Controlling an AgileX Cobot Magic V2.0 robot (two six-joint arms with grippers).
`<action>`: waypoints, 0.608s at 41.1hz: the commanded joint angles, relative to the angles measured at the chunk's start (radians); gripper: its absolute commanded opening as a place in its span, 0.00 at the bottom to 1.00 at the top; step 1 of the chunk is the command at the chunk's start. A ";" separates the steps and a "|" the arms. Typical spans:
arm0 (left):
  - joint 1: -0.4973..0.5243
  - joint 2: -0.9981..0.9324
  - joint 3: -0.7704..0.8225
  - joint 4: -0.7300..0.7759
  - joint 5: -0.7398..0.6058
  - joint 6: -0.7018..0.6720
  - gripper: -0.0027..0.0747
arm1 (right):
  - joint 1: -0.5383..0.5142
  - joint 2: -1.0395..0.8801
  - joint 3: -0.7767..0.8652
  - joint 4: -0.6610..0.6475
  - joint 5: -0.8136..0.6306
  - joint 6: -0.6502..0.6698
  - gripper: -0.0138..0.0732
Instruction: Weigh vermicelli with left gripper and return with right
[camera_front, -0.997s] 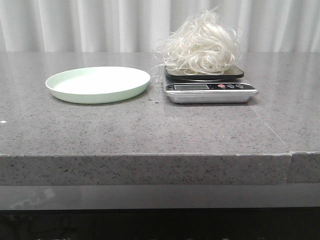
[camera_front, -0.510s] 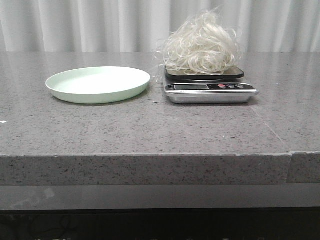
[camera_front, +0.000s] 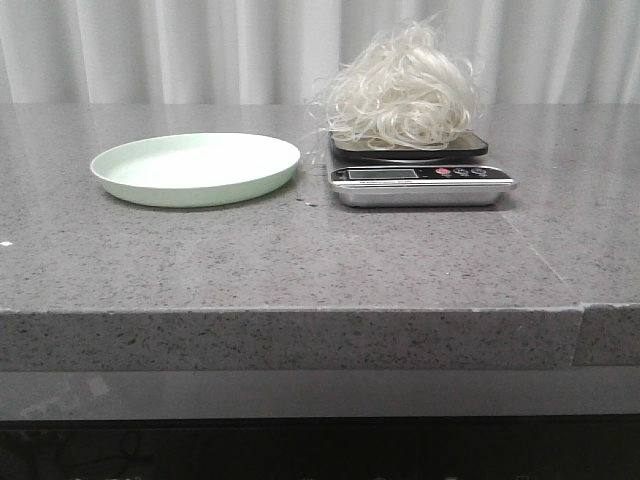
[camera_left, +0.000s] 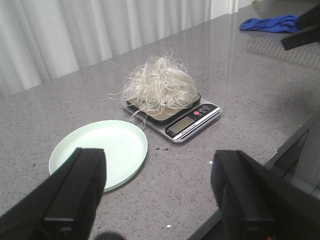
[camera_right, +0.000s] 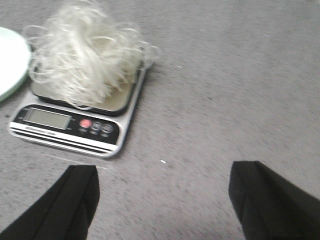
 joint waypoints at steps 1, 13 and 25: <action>-0.001 0.004 -0.023 -0.011 -0.078 -0.002 0.69 | 0.057 0.079 -0.111 -0.006 -0.046 -0.010 0.88; -0.001 0.004 -0.023 -0.011 -0.078 -0.002 0.69 | 0.186 0.381 -0.379 -0.007 -0.049 -0.010 0.88; -0.001 0.004 -0.023 -0.011 -0.078 -0.002 0.69 | 0.189 0.643 -0.604 -0.008 -0.022 -0.010 0.88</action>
